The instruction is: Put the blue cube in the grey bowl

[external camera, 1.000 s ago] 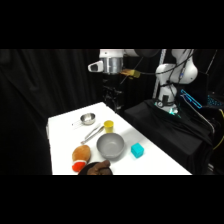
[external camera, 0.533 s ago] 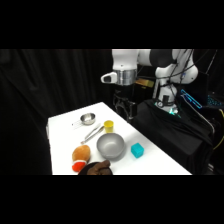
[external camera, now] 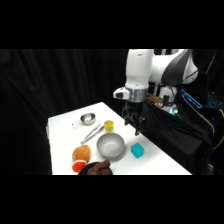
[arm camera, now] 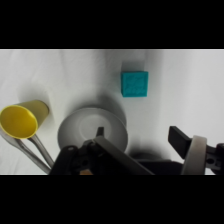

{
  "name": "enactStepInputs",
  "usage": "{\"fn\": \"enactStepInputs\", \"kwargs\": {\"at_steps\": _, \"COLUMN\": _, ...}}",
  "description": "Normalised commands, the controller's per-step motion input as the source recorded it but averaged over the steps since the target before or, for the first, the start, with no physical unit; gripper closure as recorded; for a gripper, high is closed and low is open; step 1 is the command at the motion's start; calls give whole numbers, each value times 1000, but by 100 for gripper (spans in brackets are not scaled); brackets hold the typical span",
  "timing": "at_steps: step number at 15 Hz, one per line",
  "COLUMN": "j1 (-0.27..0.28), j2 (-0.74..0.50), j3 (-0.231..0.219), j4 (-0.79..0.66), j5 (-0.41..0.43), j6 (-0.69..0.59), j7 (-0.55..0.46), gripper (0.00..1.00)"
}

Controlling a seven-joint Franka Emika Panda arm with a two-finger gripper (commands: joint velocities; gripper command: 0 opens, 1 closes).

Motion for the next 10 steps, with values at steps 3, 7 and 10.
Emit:
{"fn": "enactStepInputs", "kwargs": {"at_steps": 3, "j1": 51, "j2": 222, "j3": 21, "j4": -77, "j5": -232, "j6": 420, "j7": 296, "gripper": 0}}
{"fn": "enactStepInputs", "kwargs": {"at_steps": 7, "j1": 114, "j2": 140, "j3": -26, "j4": -76, "j5": -228, "j6": 300, "j7": 290, "gripper": 0}}
{"fn": "enactStepInputs", "kwargs": {"at_steps": 10, "j1": 166, "j2": 76, "j3": -71, "j4": -92, "j5": -217, "j6": 256, "j7": 299, "gripper": 0}}
